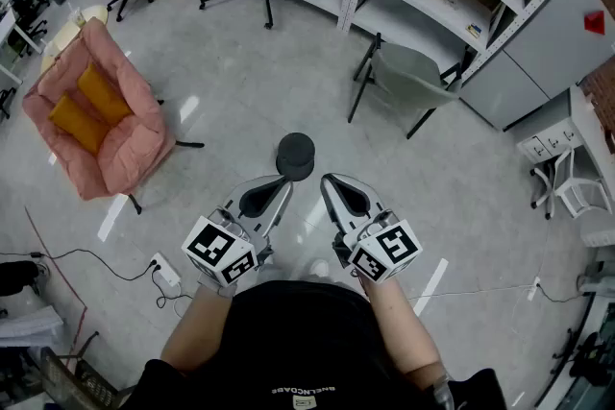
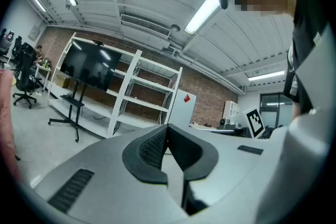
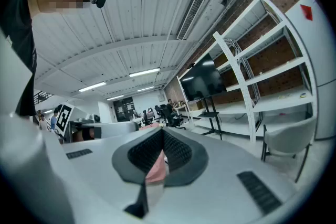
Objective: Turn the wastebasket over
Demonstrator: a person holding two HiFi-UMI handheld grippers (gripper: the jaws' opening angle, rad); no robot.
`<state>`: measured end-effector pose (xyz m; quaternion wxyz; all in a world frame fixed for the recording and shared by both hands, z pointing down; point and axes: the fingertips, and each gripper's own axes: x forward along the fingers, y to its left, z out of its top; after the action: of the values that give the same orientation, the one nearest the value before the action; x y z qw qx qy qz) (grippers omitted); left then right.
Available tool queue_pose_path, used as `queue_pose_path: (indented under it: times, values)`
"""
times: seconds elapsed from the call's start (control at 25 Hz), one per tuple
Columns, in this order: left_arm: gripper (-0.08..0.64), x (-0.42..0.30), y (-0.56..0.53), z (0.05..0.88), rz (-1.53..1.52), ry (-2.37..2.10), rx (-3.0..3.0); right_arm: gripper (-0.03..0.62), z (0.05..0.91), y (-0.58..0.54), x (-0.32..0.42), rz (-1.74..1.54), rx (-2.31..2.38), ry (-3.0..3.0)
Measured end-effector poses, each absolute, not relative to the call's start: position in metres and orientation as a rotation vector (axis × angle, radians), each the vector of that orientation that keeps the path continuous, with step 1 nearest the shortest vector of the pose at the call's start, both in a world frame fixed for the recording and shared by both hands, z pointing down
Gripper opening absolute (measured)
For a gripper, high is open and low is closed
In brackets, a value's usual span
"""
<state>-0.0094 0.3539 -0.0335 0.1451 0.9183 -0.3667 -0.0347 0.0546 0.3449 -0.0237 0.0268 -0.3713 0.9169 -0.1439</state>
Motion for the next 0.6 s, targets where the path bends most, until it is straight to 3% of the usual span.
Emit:
queue_pose_path:
  times: [0.6]
  values:
    - [0.012,-0.067,0.339,-0.029,-0.115,-1.011,2.651,0.009,-0.021,0.327,-0.001,-0.427,-1.158,2.849]
